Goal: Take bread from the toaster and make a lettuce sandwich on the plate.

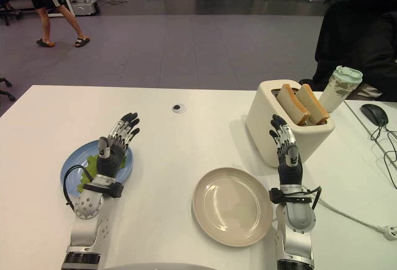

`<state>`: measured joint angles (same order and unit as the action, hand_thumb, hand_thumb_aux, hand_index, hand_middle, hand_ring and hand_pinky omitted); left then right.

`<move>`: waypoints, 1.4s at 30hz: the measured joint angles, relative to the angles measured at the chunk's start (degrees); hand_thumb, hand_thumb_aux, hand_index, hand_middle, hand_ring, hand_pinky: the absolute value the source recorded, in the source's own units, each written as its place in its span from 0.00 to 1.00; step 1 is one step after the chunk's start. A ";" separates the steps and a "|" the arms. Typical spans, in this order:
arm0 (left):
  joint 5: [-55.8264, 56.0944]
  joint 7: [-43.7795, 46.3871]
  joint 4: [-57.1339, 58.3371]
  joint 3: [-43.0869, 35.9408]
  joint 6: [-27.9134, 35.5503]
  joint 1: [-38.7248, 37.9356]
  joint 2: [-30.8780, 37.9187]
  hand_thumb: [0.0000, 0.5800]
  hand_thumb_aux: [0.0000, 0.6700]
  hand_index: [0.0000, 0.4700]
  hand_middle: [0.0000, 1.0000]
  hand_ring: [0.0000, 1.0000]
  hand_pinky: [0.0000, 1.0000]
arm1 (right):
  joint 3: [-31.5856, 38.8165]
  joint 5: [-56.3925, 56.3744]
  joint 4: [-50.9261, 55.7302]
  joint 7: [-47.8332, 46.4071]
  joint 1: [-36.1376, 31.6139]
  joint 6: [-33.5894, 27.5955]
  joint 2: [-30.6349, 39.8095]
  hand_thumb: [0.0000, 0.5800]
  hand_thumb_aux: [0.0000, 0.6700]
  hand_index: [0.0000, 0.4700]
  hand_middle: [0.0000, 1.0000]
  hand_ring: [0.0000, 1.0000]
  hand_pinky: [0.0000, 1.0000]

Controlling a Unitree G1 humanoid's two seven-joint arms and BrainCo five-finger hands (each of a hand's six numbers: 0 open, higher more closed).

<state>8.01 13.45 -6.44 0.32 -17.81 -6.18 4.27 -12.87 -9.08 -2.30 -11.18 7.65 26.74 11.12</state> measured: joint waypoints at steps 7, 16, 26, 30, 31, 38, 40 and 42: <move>0.00 -0.01 -1.20 0.06 0.07 -0.76 0.21 0.00 0.00 0.00 0.00 0.00 0.00 | -0.08 0.11 -1.94 0.51 0.19 -0.80 0.21 0.00 0.00 0.00 0.00 0.00 0.00; 0.02 -0.10 -1.39 0.16 0.33 -0.81 0.25 0.00 0.00 0.00 0.00 0.00 0.00 | 0.40 0.23 -2.67 1.00 0.27 -1.69 0.26 0.00 0.00 0.00 0.00 0.00 0.00; 0.08 -0.48 -2.58 0.58 0.35 -1.92 0.48 0.00 0.00 0.00 0.00 0.00 0.00 | -11.36 10.97 -5.89 7.17 -7.19 -8.87 14.18 0.00 0.00 0.00 0.00 0.00 0.00; 0.27 -0.75 -3.02 1.37 0.35 -2.34 0.60 0.00 0.00 0.00 0.00 0.00 0.00 | -15.30 16.96 3.30 9.54 -10.54 -11.69 23.35 0.00 0.00 0.00 0.00 0.00 0.00; 0.42 -0.82 -3.10 1.43 0.34 -2.45 0.59 0.00 0.00 0.00 0.00 0.00 0.00 | -15.38 17.64 5.88 9.71 -11.17 -11.62 24.72 0.00 0.00 0.00 0.00 0.00 0.00; 0.46 -1.31 -3.81 2.03 0.26 -3.21 0.59 0.00 0.00 0.00 0.00 0.00 0.00 | -7.22 26.15 25.34 12.13 -16.06 -11.67 29.27 0.11 0.06 0.06 0.00 0.00 0.00; 0.49 -1.31 -3.90 2.20 0.23 -3.25 0.60 0.00 0.00 0.00 0.00 0.00 0.00 | -4.80 27.55 29.83 13.13 -17.67 -11.72 29.80 0.20 0.11 0.11 0.00 0.00 0.00; 0.54 -1.32 -3.92 2.54 0.19 -3.29 0.61 0.00 0.00 0.00 0.00 0.00 0.00 | -3.06 28.35 32.41 13.80 -19.02 -11.59 29.85 0.28 0.15 0.15 0.00 0.00 0.00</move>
<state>8.56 12.12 -10.36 2.86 -17.62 -9.47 4.89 -15.93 19.28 30.11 2.62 -11.38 15.15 40.97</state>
